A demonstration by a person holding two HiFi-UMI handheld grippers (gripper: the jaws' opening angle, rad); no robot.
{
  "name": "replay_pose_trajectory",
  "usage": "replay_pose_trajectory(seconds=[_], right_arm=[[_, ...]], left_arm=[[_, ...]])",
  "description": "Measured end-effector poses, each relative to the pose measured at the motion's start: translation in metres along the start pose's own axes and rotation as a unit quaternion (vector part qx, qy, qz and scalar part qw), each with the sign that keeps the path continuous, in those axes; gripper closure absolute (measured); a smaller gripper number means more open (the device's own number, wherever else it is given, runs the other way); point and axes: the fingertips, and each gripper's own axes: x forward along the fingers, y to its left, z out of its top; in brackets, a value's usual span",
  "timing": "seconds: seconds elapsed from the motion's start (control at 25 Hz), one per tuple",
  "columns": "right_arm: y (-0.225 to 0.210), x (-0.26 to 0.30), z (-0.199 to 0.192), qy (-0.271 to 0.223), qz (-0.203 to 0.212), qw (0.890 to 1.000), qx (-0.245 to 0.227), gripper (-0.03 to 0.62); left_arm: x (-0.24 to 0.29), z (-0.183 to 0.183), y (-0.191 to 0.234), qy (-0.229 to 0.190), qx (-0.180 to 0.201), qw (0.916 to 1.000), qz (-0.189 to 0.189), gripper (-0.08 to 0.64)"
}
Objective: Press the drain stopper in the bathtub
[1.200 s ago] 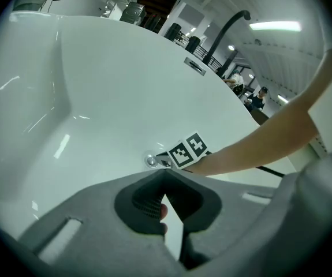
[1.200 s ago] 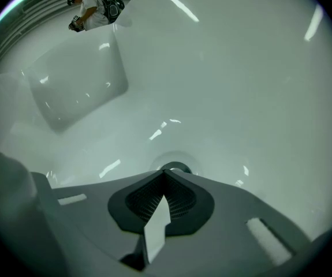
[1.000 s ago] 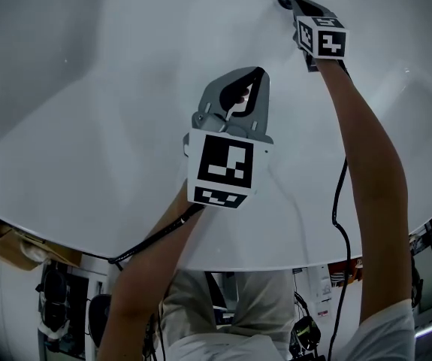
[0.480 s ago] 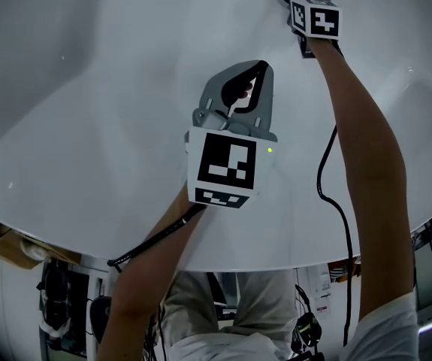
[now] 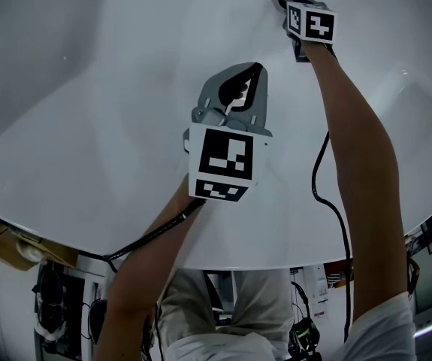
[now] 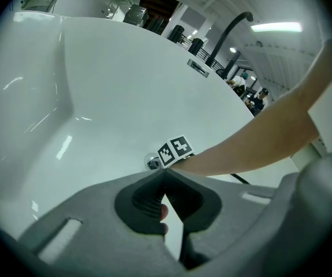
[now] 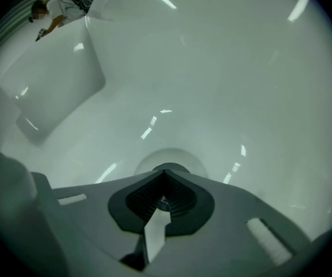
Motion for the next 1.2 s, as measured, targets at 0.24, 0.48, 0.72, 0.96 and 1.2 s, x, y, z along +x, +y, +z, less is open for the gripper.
replay_pose_trajectory(seconds=[0.24,0.48,0.72,0.96,1.2], right_arm=[[0.008,-0.048,0.008,-0.051,0.009,0.999,-0.005,0.589],[0.032,-0.11,0.016,-0.079,0.031,0.996,-0.02,0.589],[0.062,-0.18,0.043,-0.117,0.046,0.992,-0.006,0.589],[0.076,-0.248,0.051,-0.133,0.054,0.99,0.0,0.589],[0.086,-0.331,0.061,-0.162,0.052,0.985,0.013,0.589]], left_arm=[[-0.019,0.005,-0.011,0.001,0.01,0.9999,0.011,0.558],[-0.047,0.029,-0.048,-0.004,0.052,0.9986,-0.005,0.558],[-0.09,0.053,-0.069,-0.014,0.076,0.997,-0.007,0.559],[-0.139,0.068,-0.092,-0.01,0.095,0.9953,-0.012,0.558],[-0.197,0.085,-0.123,-0.019,0.108,0.9938,-0.015,0.558]])
